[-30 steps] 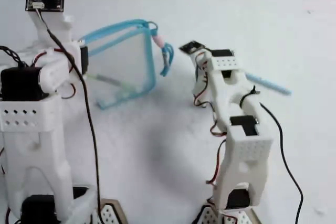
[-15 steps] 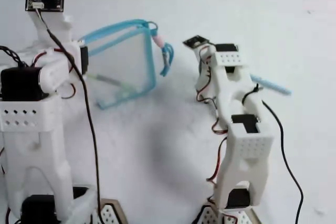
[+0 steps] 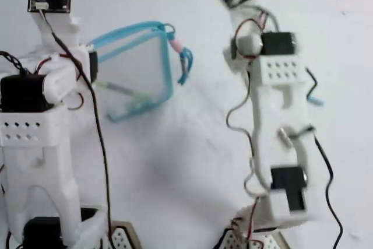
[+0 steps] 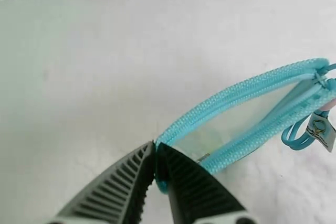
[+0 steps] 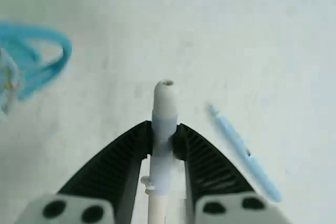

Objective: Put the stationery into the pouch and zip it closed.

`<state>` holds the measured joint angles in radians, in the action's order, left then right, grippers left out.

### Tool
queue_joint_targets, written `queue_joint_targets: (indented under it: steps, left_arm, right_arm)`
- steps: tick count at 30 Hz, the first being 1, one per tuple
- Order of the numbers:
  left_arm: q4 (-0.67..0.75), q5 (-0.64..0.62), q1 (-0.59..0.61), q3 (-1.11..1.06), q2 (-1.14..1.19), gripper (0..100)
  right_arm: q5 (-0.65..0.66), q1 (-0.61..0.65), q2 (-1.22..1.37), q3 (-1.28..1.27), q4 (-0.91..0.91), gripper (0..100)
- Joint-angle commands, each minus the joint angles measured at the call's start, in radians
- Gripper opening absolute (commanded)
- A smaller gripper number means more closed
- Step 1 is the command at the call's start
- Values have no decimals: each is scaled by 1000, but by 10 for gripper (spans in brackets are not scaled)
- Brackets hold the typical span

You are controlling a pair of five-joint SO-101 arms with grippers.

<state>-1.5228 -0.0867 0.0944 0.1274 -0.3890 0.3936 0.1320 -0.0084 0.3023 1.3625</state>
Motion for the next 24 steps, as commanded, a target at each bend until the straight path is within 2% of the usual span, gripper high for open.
queue_joint_targets:
  steps: [1,6,12,17,24]
  left_arm:
    - [-9,3,-12,-3,7,24]
    - [-9,3,-10,-3,7,24]
    - [-9,3,-10,-3,7,24]
    - [-9,3,-5,-3,7,24]
    - [-9,3,-5,-3,7,24]
  right_arm:
    - [-163,53,-208,48,-150,16]
    - [-373,217,-372,40,-371,16]
    - [-508,412,-401,38,-556,17]
    - [-434,460,-407,-92,-727,17]
    - [-425,463,-444,-336,-972,17]
